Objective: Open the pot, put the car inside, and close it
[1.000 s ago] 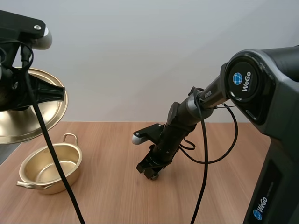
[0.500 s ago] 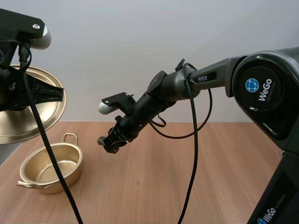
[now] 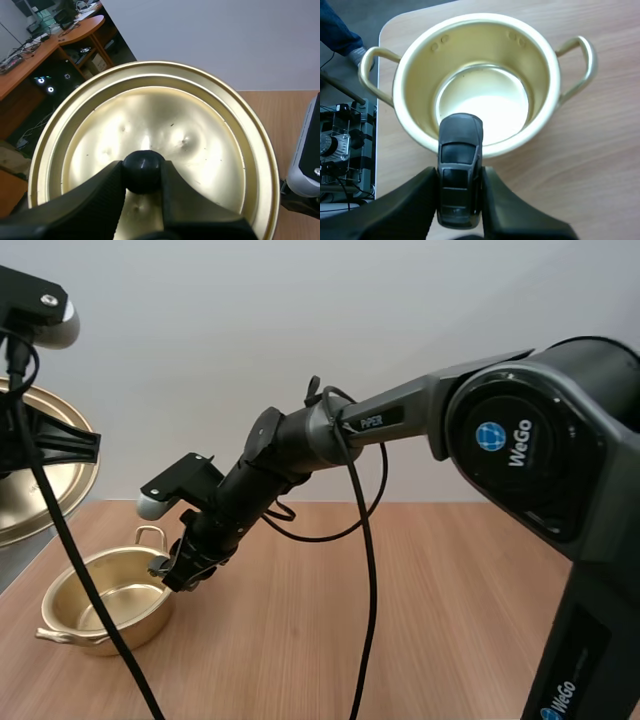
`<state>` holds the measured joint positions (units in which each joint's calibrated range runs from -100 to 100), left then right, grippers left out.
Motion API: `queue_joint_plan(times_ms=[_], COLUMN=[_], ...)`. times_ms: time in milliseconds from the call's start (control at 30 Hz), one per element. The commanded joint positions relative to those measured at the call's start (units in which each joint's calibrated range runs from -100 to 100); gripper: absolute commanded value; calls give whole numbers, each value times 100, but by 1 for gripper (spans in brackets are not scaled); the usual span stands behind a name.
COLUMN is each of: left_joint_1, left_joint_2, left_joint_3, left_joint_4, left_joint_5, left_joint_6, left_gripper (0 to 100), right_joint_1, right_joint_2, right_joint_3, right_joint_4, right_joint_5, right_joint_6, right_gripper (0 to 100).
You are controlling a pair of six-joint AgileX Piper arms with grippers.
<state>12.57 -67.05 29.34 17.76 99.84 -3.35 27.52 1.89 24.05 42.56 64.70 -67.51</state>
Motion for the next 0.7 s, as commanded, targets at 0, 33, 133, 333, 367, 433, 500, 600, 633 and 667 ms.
queue_joint_plan(times_ms=[0, 33, 133, 333, 367, 433, 500, 600, 633, 667], left_joint_1=[2, 2, 2, 2, 2, 2, 2, 2, 2, 2], left_joint_2=[-36, -61, -61, -61, -61, -61, -61, -61, -61, -61], left_joint_3=[-117, -202, -456, -517, -517, -517, -517, -517, -517, -517], left_joint_4=[19, 31, 31, 31, 31, 31, 31, 31, 31, 31], left_joint_5=[16, 16, 16, 16, 16, 16, 16, 16, 16, 16], left_joint_6=[-3, -3, -3, -13, -28, -40, -58, -58, -58, -58], left_gripper=[0, 0, 0, 0, 0, 0, 0, 0, 0, 0], right_joint_1=[5, 5, 5, 49, 75, 148, 227, 326, 365, 385], right_joint_2=[101, 166, 357, 714, 770, 841, 907, 966, 1030, 1061], right_joint_3=[-216, -315, -532, -882, -942, -1067, -1150, -1275, -1350, -1406], right_joint_4=[10, 10, 10, -1, -38, -134, -219, -251, -251, -270], right_joint_5=[6, 6, 6, 87, 111, 124, 124, 124, 124, 124], right_joint_6=[2, 2, 2, -37, -48, -48, -48, -48, -36, -36], right_gripper=[0, 0, 0, 0, 0, 0, 0, 0, 0, 0])
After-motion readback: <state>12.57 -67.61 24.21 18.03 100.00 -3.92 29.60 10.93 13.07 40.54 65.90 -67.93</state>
